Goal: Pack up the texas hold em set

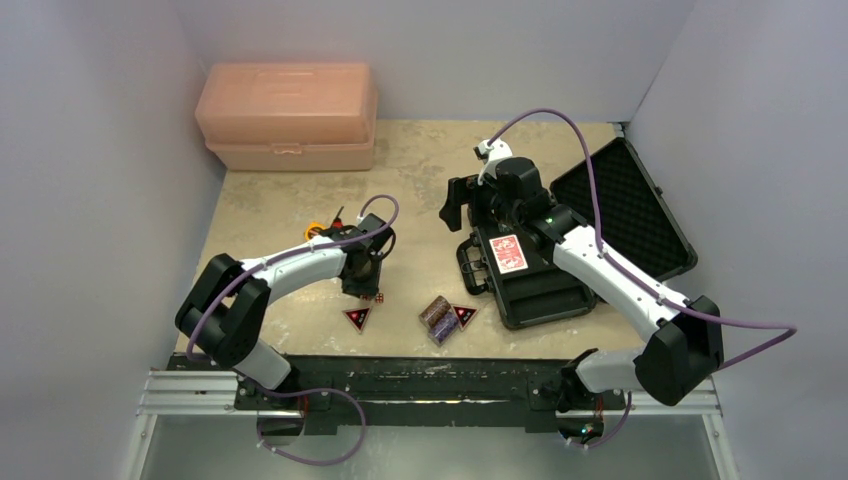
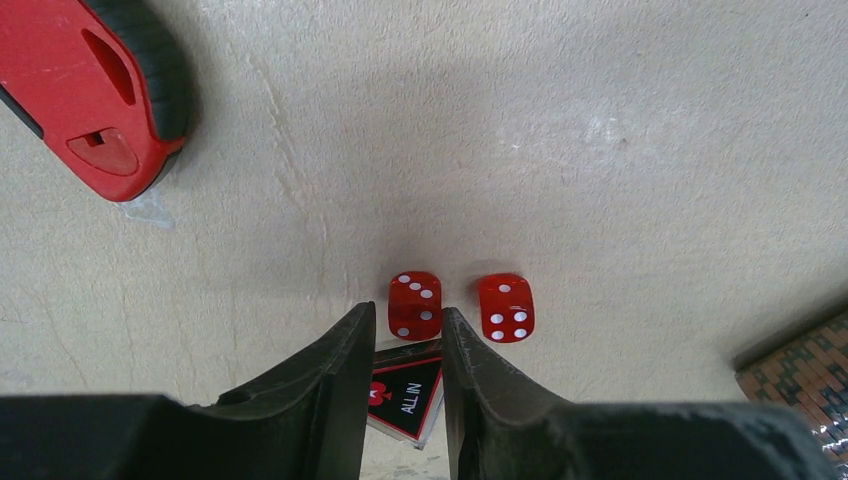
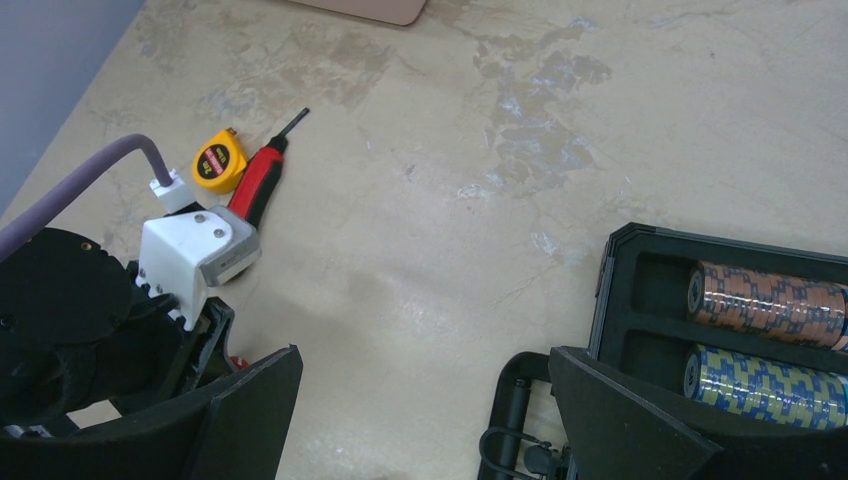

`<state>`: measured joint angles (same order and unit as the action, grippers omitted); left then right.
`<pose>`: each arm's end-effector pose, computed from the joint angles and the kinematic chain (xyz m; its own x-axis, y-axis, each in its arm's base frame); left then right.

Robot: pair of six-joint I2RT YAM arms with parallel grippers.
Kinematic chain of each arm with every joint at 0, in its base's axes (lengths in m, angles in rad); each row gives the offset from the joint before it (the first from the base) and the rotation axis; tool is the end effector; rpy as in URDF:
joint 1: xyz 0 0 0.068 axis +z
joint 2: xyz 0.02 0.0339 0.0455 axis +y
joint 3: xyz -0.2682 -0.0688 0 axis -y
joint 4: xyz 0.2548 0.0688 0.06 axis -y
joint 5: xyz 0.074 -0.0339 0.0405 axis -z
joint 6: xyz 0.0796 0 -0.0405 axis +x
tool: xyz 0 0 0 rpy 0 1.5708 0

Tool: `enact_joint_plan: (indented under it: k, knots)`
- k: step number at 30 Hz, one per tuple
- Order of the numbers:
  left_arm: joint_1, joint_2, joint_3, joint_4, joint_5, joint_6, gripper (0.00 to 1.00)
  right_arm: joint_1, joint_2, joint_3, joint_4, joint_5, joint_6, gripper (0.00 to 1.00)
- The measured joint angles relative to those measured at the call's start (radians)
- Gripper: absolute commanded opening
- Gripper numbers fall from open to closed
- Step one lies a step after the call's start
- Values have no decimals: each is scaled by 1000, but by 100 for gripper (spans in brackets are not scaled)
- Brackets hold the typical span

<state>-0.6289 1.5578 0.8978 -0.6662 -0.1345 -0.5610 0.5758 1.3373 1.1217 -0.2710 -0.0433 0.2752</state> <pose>0.2421 -0.1629 0.1245 -0.9605 0.0467 -0.2743 0.0539 0.9984 -0.0187 0.2962 0.1964 0.3067 -0.5340 -0.0230 -0.8452 -0.4478 0.8556 0.2597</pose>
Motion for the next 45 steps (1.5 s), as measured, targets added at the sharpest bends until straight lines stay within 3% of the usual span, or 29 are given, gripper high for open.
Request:
enact_joint_plan:
  k: [12, 15, 19, 34, 45]
  knots:
    - [0, 0, 0, 10, 1, -5, 24, 0, 2, 0, -1, 0, 0, 99]
    - [0, 0, 0, 15, 3, -5, 17, 0, 3, 0, -5, 0, 0, 99]
    - [0, 0, 0, 21, 7, -5, 0, 0, 3, 0, -6, 0, 0, 99]
    - [0, -9, 0, 21, 7, -4, 0, 0, 3, 0, -6, 1, 0, 99]
    - [0, -154, 17, -27, 3, 5, 0, 0, 5, 0, -7, 60, 0, 99]
